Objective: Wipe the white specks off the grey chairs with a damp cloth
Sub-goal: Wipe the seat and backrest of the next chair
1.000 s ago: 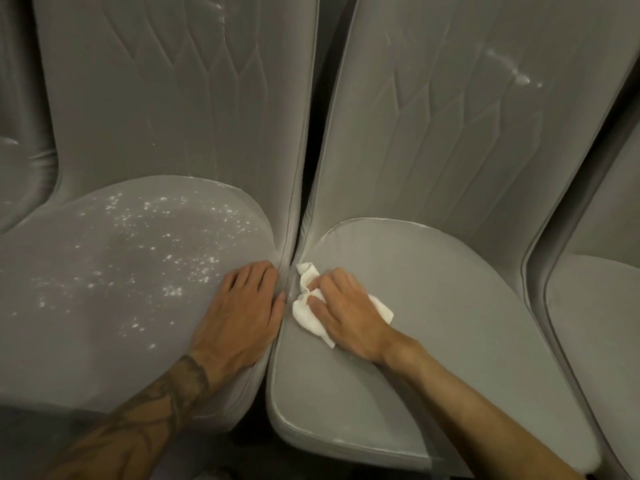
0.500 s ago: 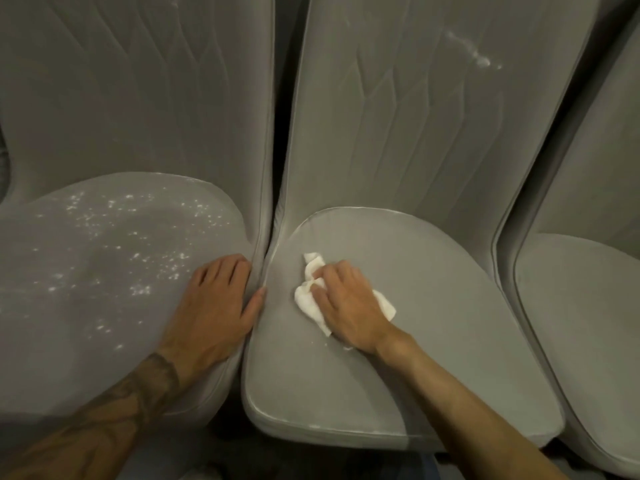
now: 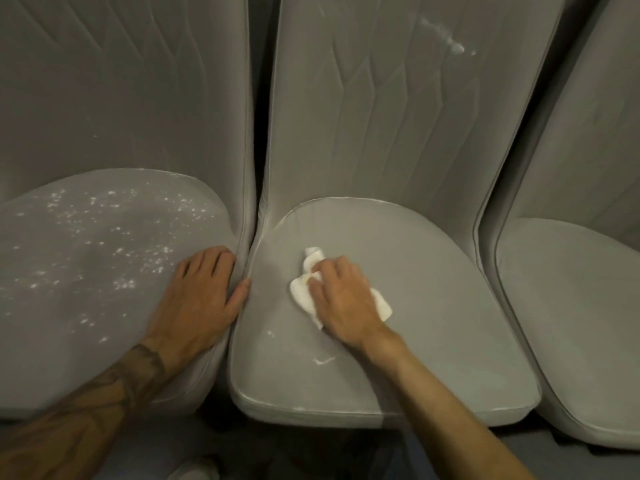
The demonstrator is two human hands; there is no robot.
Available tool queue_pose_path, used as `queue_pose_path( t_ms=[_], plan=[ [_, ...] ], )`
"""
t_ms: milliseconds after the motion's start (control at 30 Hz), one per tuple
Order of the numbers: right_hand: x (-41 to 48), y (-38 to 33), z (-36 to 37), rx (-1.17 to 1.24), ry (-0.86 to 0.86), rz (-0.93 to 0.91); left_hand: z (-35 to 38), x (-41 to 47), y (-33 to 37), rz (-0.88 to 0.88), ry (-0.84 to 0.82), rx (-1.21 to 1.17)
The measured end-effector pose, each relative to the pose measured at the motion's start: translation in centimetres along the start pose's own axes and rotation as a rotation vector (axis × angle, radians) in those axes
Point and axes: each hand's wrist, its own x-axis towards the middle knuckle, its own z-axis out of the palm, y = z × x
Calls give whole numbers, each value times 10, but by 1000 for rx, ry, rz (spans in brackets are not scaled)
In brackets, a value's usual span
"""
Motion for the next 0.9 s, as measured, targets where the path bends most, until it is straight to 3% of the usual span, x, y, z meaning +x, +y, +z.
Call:
queue_pose_path(
  t_ms=[133,233,333,467,567,733,833,900],
  plan=[
    [-8,-4,5,-100,119,212,0,0,0,10,3,-1],
    [-36,-43,22,8,119,70,-1,0,0,-8,-10,-15],
    [-46,-37,16,105,34,-50,-3,-1,1,-10,-28,-25],
    [-50,5,-6,-38,90,119,-4,-1,2,-10,-24,-22],
    [-68,-6,-1,-102,200,294,-4,-1,2,-5,-19,-15],
    [-90,-70,24,-2,163,149,-3,-1,1,-4,-16,-11],
    [-92,-45,9,-19,119,121,-4,-2,1,1,-18,-16],
    [-96,-22,-1,-82,154,230,-5,-3,2,9,-17,-16]
  ],
)
